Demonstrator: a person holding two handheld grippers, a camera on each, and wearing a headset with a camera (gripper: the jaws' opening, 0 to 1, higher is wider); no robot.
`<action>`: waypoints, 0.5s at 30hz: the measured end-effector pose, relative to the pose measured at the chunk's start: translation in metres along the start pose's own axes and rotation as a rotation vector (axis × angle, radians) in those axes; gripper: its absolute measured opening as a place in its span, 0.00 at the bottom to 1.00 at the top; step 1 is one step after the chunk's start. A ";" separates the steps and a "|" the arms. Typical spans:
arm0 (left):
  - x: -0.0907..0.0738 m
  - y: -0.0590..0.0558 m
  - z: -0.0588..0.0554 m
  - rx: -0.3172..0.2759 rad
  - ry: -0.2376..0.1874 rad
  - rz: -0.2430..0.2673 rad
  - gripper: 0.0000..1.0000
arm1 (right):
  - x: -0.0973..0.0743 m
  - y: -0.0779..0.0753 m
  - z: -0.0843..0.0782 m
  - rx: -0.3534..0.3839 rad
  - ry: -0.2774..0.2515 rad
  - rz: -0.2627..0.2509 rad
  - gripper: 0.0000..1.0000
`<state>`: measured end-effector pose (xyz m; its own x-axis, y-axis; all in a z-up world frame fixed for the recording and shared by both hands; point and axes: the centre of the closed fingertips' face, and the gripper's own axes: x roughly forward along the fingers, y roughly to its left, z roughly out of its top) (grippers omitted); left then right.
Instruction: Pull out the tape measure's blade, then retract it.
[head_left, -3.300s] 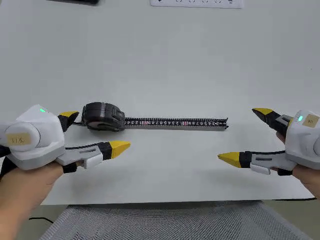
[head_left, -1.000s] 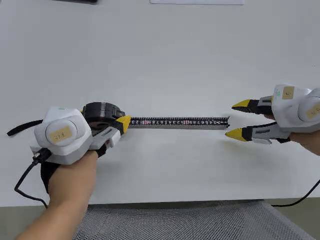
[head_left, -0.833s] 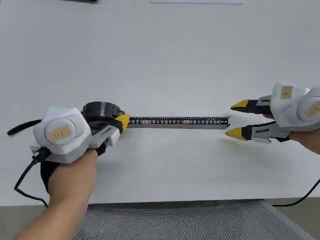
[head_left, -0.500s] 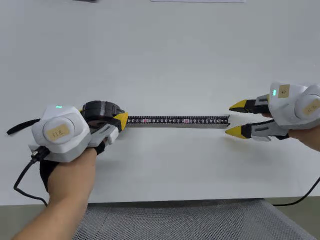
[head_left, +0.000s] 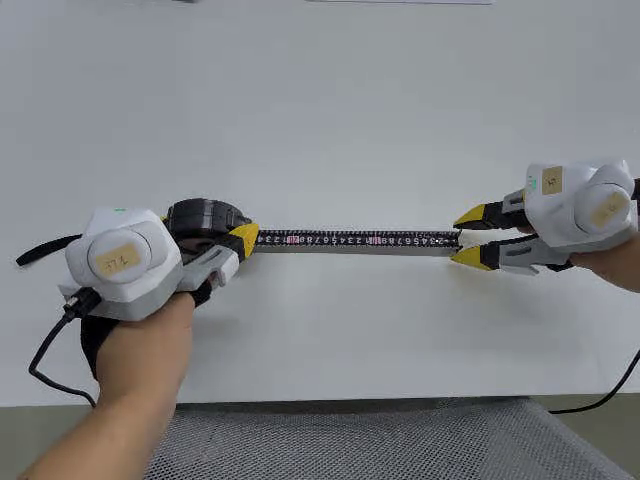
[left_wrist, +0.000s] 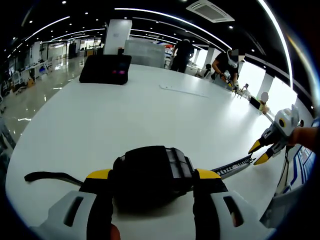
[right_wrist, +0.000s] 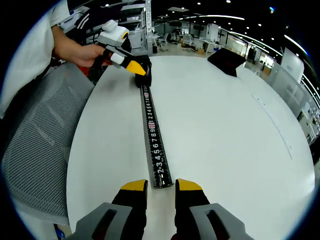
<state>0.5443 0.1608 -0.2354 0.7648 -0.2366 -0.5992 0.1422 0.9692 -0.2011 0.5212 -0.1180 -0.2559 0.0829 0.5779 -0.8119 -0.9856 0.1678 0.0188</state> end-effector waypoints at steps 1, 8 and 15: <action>0.000 0.000 0.000 0.000 0.000 0.000 0.61 | 0.000 -0.001 0.000 -0.005 0.002 0.000 0.18; 0.000 0.001 0.000 0.000 0.001 0.002 0.61 | 0.003 0.000 -0.001 -0.033 0.019 0.013 0.14; 0.000 0.001 0.000 -0.001 0.003 0.003 0.61 | 0.005 -0.001 -0.002 -0.048 0.027 0.014 0.12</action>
<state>0.5440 0.1618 -0.2356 0.7637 -0.2335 -0.6019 0.1392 0.9699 -0.1997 0.5225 -0.1168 -0.2612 0.0654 0.5583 -0.8271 -0.9927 0.1207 0.0029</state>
